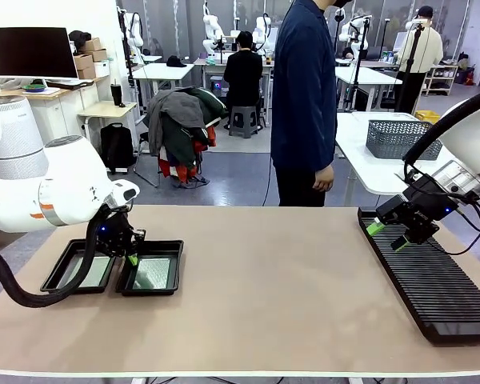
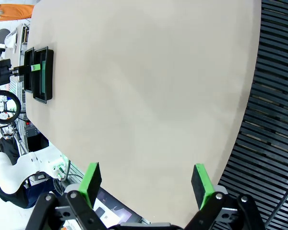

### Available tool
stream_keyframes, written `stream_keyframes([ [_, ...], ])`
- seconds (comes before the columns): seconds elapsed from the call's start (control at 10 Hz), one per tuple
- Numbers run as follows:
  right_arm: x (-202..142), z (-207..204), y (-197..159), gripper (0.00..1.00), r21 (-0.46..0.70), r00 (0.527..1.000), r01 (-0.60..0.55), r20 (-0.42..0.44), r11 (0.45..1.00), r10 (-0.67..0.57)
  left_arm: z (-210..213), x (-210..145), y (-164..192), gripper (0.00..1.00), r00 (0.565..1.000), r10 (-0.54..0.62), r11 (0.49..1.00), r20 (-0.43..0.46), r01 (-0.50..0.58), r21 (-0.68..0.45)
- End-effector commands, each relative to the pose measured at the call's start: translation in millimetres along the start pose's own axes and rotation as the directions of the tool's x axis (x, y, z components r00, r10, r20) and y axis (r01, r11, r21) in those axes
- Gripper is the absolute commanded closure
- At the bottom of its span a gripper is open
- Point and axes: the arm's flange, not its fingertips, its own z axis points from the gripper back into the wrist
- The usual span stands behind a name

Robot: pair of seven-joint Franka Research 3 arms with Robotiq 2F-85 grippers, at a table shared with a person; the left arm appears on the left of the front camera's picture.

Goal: Inspect and transfer BCBs to ESD trays.
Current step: Pick up the ESD tray and place it on the left side of the table.

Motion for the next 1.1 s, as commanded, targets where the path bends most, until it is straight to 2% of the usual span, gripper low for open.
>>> stream_keyframes([
  [0.0, 1.2, -1.7, 1.4, 0.0, -0.01, 1.0, 0.015, 0.009, 1.0, -0.014, 9.8, 1.9, -8.2, 0.79, 1.0, 0.011, 0.999, -0.009, -0.01, 0.036],
  [0.1, 1.2, -1.7, 1.4, 0.0, -0.01, 1.0, 0.015, 0.009, 1.0, -0.014, 13.3, 2.0, -9.2, 0.73, 1.0, 0.008, 0.999, -0.013, -0.008, 0.047],
  [0.4, 1.2, -1.7, 1.4, 0.0, -0.01, 1.0, 0.015, 0.009, 1.0, -0.014, 30.5, -0.5, -20.9, 0.62, 1.0, -0.006, 0.995, -0.013, 0.007, 0.095],
  [0.9, 1.2, -1.7, 1.4, 0.0, -0.01, 1.0, 0.015, 0.009, 1.0, -0.014, 86.1, -22.3, -37.6, 0.19, 0.999, -0.01, 0.977, -0.033, 0.017, 0.213],
  [1.0, 1.2, -1.7, 1.4, 0.0, -0.01, 1.0, 0.015, 0.009, 1.0, -0.014, 96.5, -27.2, -37.4, 0.12, 0.998, -0.033, 0.978, -0.059, 0.044, 0.204],
])
